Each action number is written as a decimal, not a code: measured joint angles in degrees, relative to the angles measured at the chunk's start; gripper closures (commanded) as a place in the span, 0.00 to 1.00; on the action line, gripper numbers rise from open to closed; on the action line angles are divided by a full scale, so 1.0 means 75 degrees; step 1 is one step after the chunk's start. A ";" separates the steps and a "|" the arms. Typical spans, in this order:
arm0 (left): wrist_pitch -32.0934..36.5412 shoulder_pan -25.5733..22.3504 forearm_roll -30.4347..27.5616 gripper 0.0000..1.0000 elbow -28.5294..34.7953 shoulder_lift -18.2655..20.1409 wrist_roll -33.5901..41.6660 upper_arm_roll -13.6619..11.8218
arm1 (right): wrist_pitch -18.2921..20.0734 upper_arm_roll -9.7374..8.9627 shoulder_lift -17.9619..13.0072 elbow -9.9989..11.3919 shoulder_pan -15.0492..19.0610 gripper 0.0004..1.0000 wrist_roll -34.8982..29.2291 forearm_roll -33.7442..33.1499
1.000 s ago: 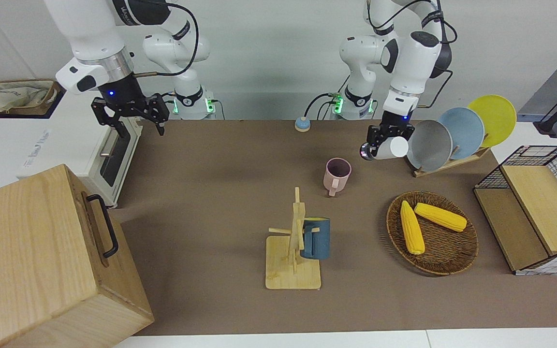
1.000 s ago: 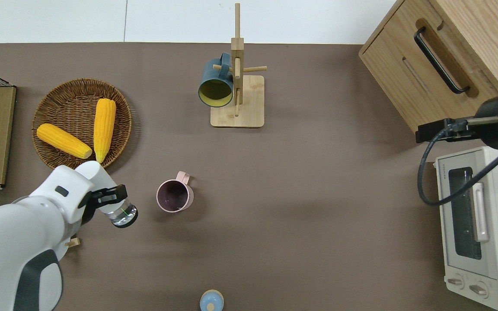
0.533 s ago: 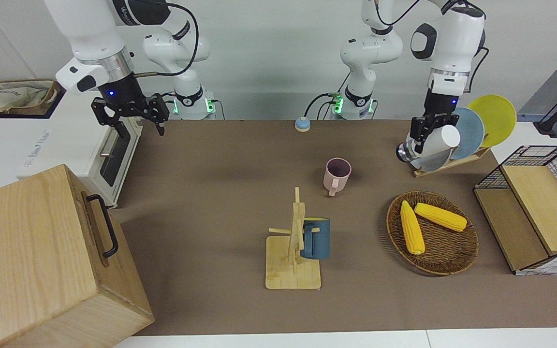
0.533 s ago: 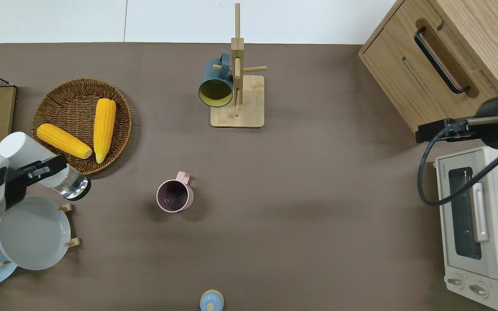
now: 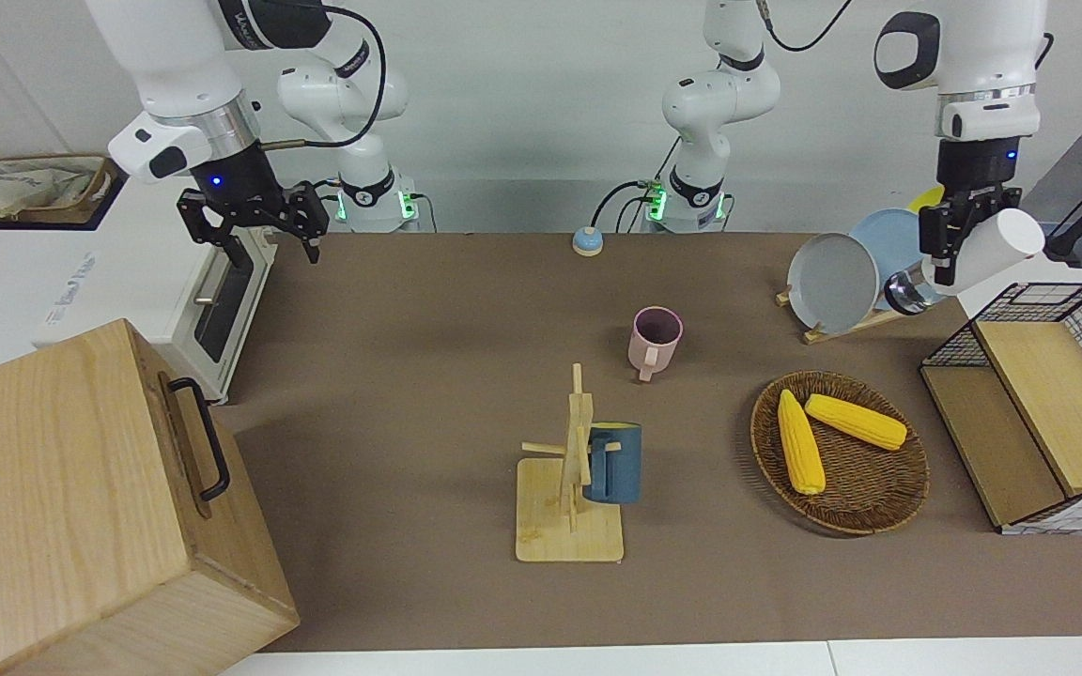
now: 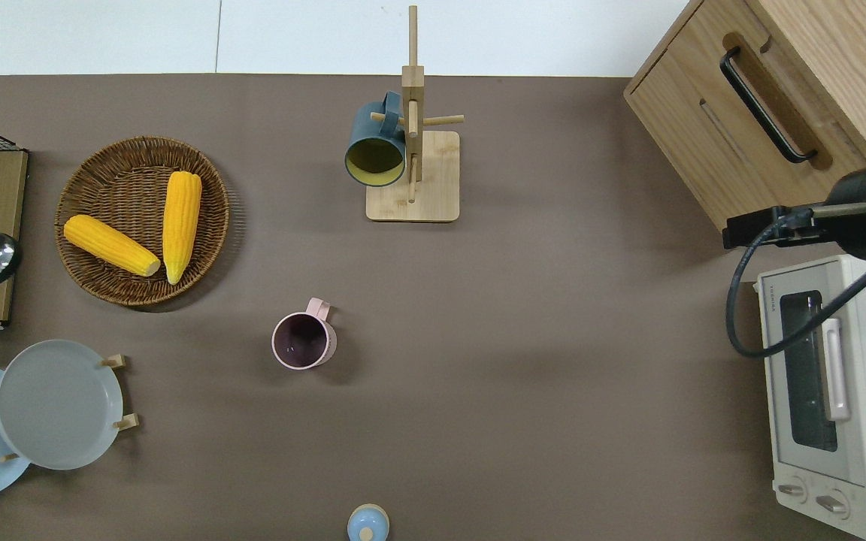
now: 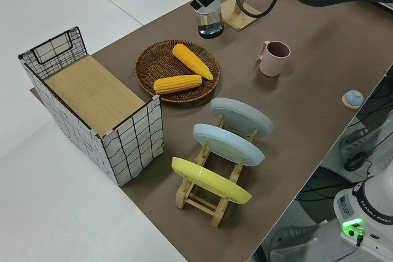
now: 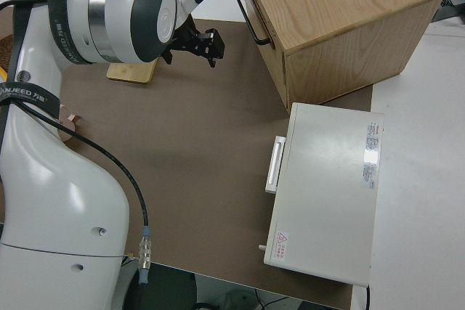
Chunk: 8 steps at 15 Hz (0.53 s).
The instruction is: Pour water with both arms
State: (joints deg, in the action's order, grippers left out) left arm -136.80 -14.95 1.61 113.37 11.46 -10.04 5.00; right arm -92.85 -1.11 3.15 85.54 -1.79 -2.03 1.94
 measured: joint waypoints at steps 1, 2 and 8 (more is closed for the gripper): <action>0.0000 0.0001 0.0026 1.00 -0.0216 -0.0190 0.0211 -0.0136 | 0.0000 0.0000 0.0000 0.0000 0.0000 0.01 0.0000 0.0000; -0.0003 0.0004 0.0026 1.00 -0.0407 -0.0370 0.0509 -0.0299 | 0.0000 0.0000 0.0000 0.0000 0.0000 0.01 0.0000 0.0000; -0.0007 -0.0010 -0.0813 1.00 -0.1646 -0.1199 0.2873 -0.1443 | 0.0000 0.0000 0.0000 0.0000 0.0000 0.01 0.0000 0.0000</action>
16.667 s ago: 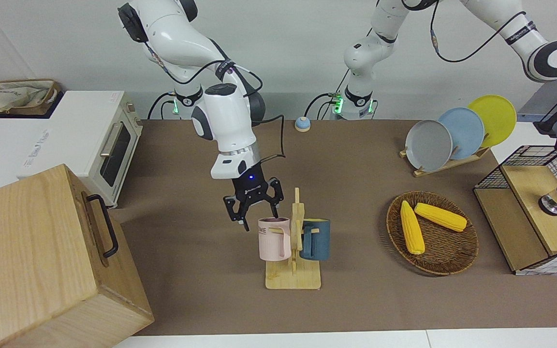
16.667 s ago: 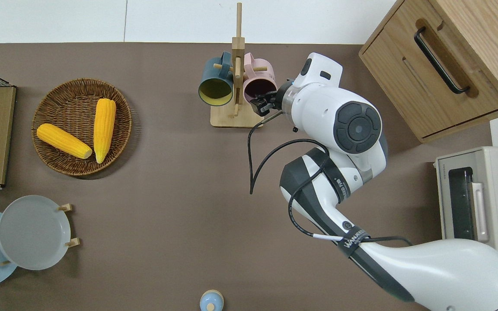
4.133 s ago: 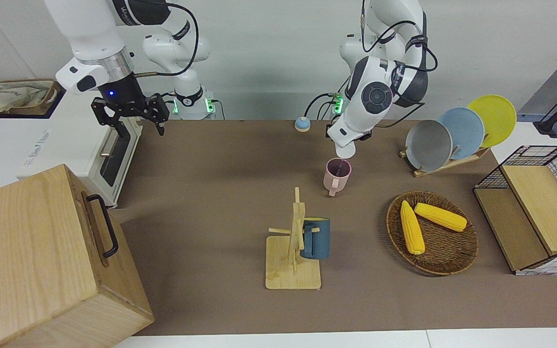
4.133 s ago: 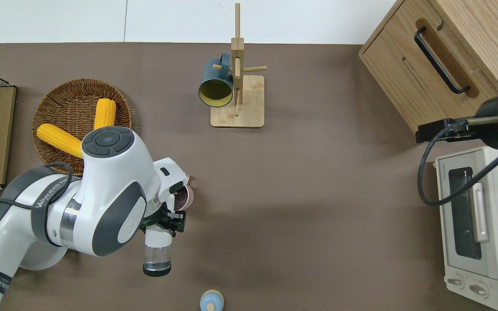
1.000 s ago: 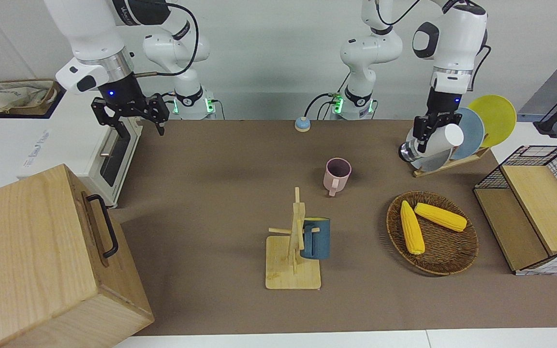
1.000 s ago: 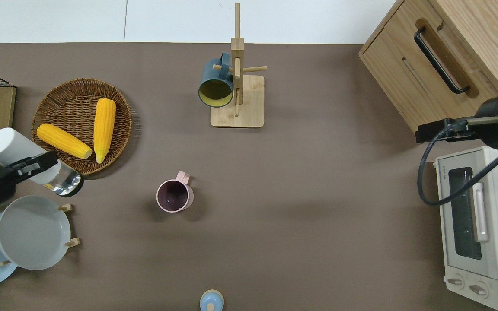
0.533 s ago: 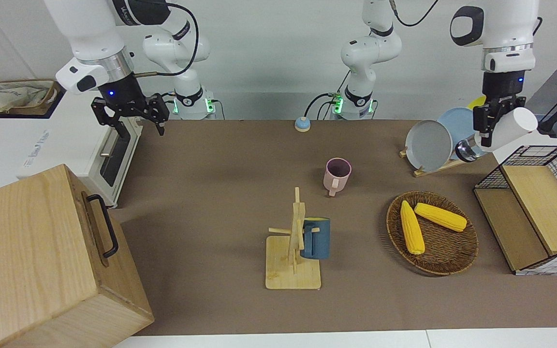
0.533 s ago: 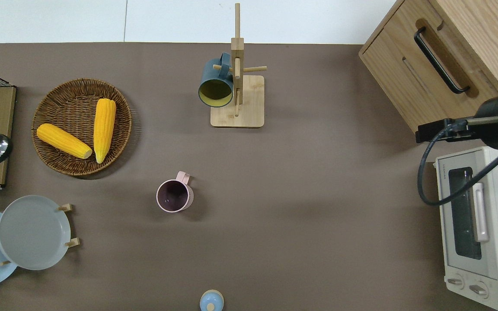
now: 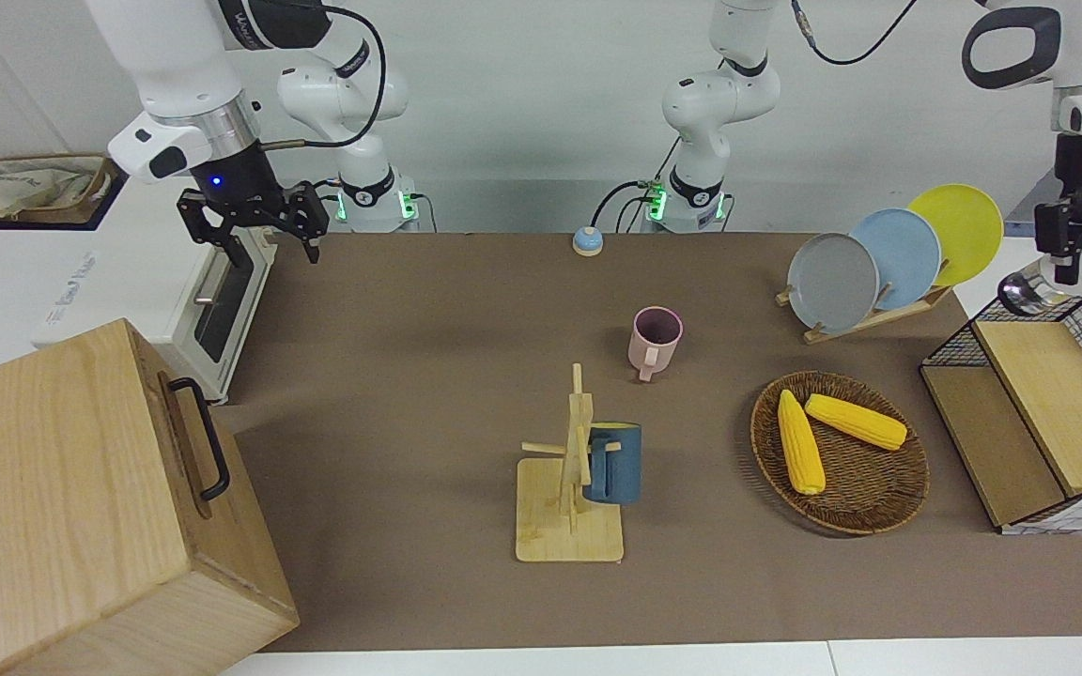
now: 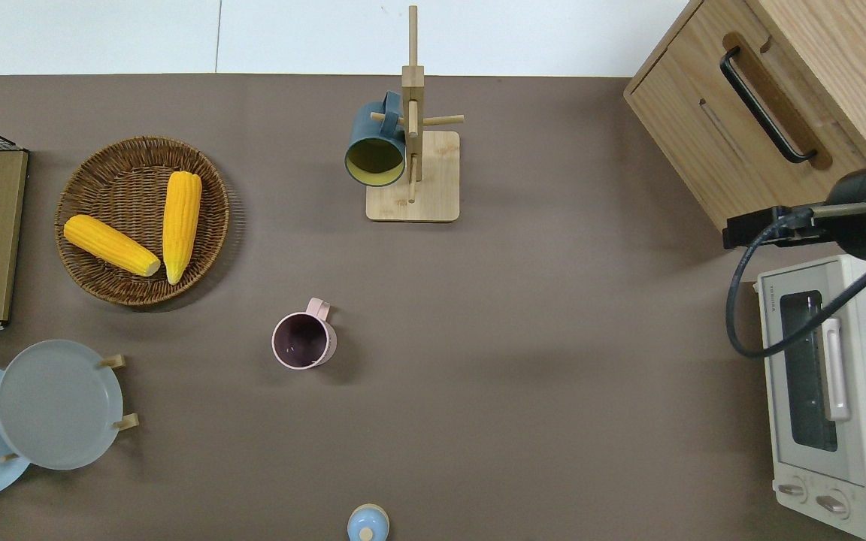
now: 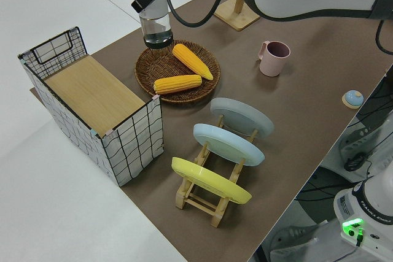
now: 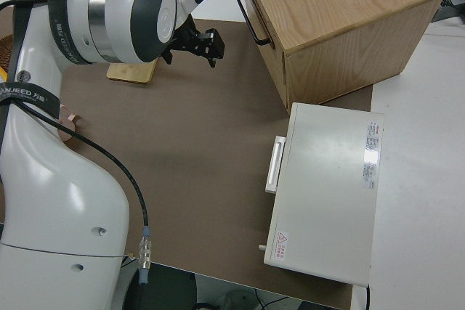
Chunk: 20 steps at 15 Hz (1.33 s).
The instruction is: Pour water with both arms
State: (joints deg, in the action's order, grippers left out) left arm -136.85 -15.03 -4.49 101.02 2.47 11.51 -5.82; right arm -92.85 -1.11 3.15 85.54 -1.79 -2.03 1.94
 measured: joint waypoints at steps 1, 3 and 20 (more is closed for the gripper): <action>0.0002 -0.0015 -0.0398 1.00 -0.0134 -0.0128 0.0546 -0.0184 | 0.0000 0.0000 0.0000 0.0000 0.0000 0.01 0.0000 0.0000; 0.0002 -0.0043 -0.1277 1.00 -0.0272 -0.0366 0.1628 -0.0530 | 0.0000 0.0000 0.0000 0.0000 0.0000 0.01 0.0000 0.0000; -0.0987 -0.0466 -0.5715 1.00 -0.0606 -0.2078 0.6094 -0.1122 | 0.0000 0.0000 0.0000 0.0000 0.0000 0.01 0.0000 0.0000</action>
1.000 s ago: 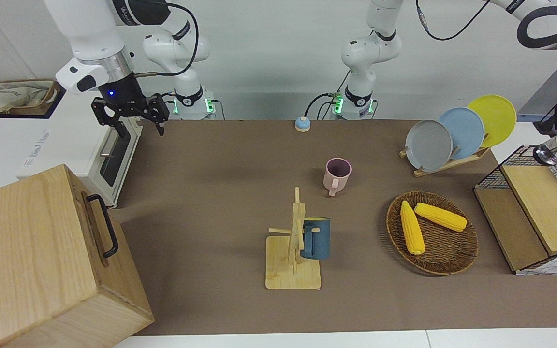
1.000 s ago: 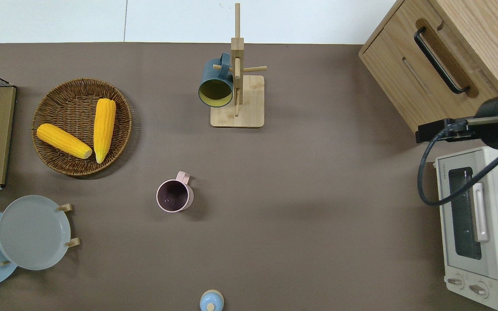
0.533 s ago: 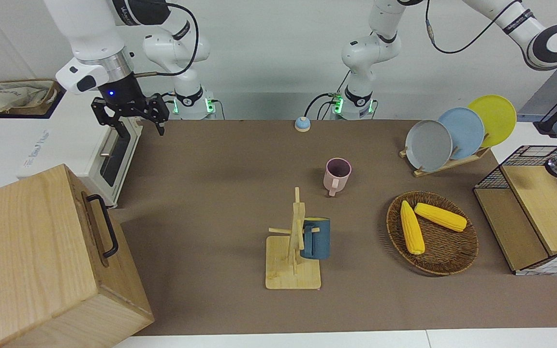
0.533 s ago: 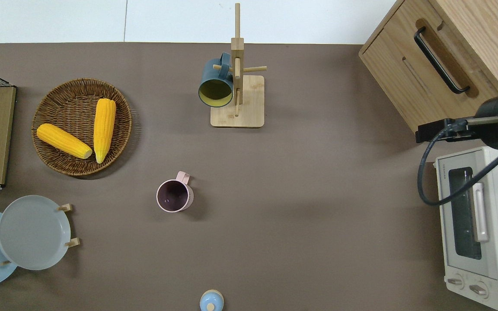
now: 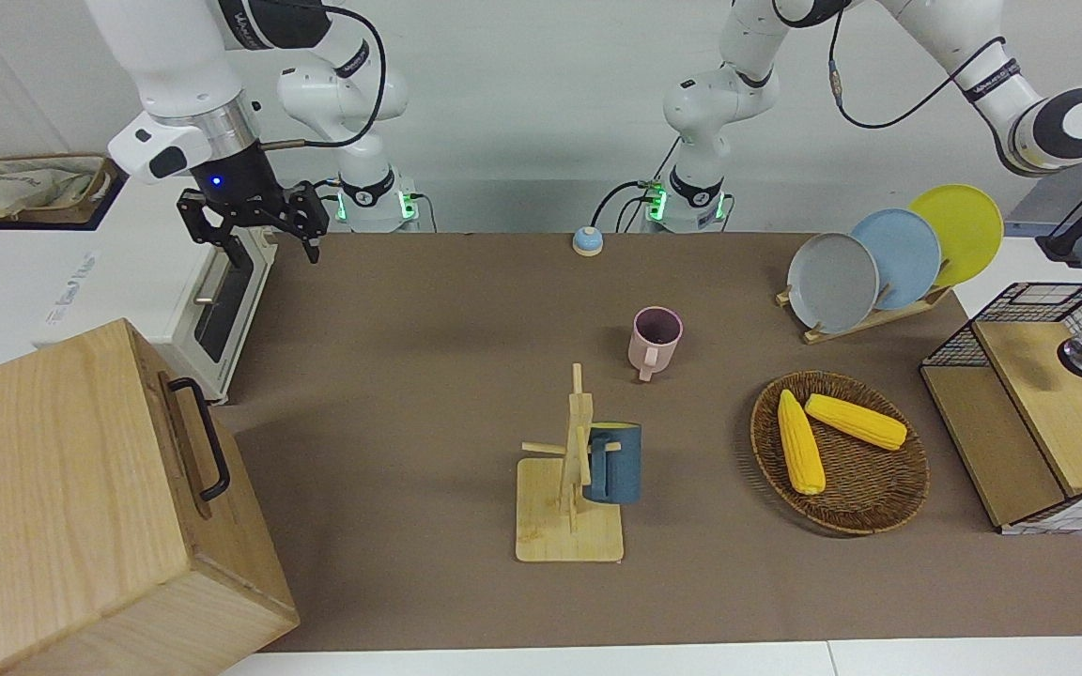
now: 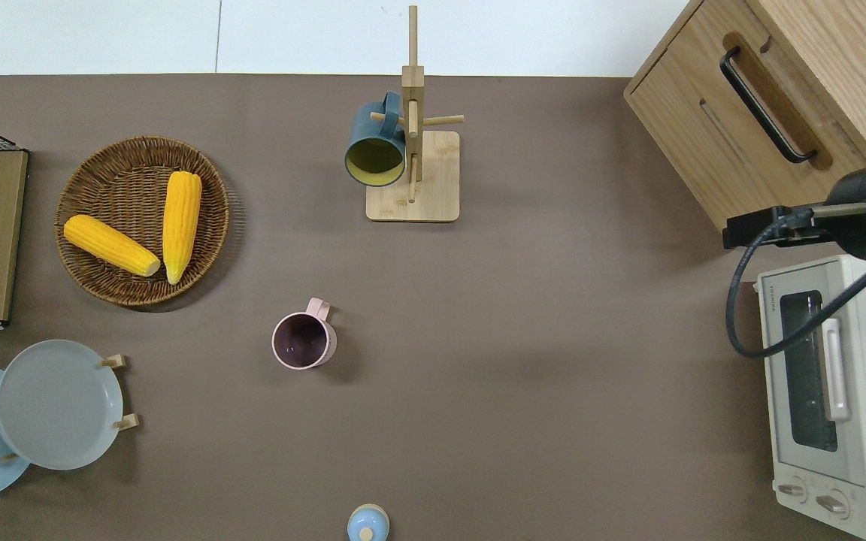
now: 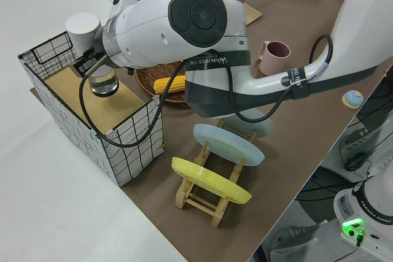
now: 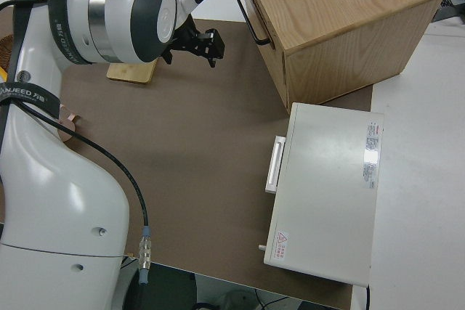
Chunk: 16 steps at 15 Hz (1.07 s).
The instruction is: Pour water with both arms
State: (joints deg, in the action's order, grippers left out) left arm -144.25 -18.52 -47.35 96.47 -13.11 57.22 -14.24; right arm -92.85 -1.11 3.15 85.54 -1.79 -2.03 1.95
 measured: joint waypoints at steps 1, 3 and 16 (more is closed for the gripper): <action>-0.0011 0.0000 -0.0028 1.00 -0.0088 -0.0111 0.0001 0.0006 | 0.0000 0.0000 0.0000 0.0000 0.0000 0.01 0.0000 0.0000; -0.0018 -0.0001 -0.0074 0.99 -0.0287 -0.0314 0.0005 0.0005 | 0.0000 0.0000 0.0000 0.0000 0.0000 0.01 0.0000 0.0000; -0.0025 -0.0075 -0.0853 0.00 -0.0643 -0.1049 0.1157 0.0015 | 0.0000 0.0000 0.0000 0.0000 0.0000 0.01 0.0000 0.0000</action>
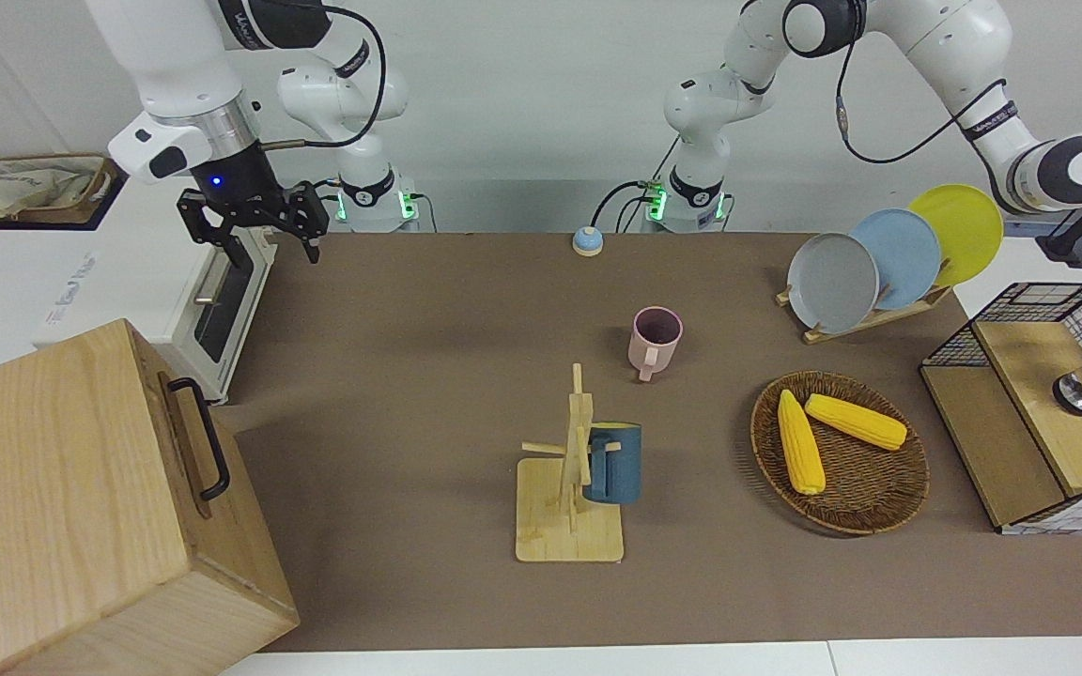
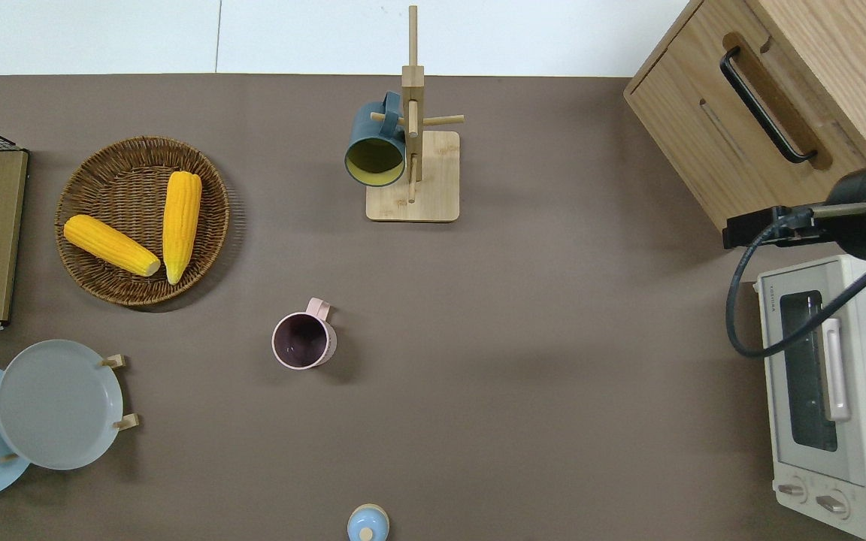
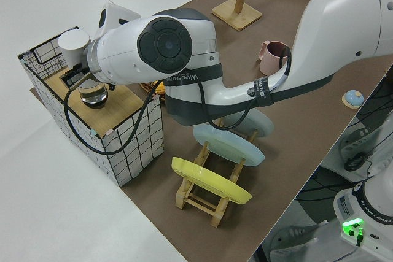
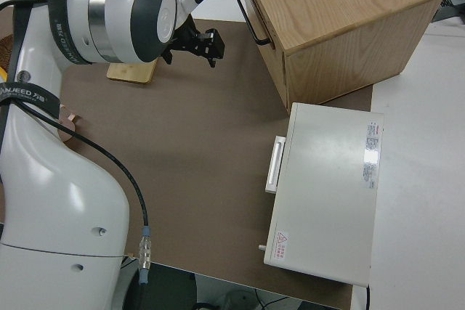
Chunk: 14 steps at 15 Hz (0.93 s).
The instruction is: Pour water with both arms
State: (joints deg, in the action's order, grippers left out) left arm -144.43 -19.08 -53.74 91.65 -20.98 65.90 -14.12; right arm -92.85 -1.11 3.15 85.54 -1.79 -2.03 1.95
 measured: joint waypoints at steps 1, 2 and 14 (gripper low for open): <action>-0.0001 0.0000 -0.0004 0.00 0.0000 -0.0007 0.0023 0.0001 | 0.0000 0.0000 0.0000 0.0000 0.0000 0.01 0.0000 0.0000; -0.0009 0.0000 -0.0013 0.00 -0.0005 -0.0007 0.0040 0.0002 | 0.0000 0.0000 0.0000 0.0000 0.0000 0.01 0.0000 0.0000; 0.1150 0.0001 0.1192 0.00 -0.0387 0.0245 -0.1116 -0.0553 | 0.0000 0.0000 -0.0004 0.0000 0.0000 0.01 0.0000 0.0000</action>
State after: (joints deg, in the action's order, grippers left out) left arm -135.81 -19.07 -44.80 88.75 -19.15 57.53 -18.27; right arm -92.85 -1.11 3.12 85.54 -1.79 -2.03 1.95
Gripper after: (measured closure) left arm 0.000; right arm 0.009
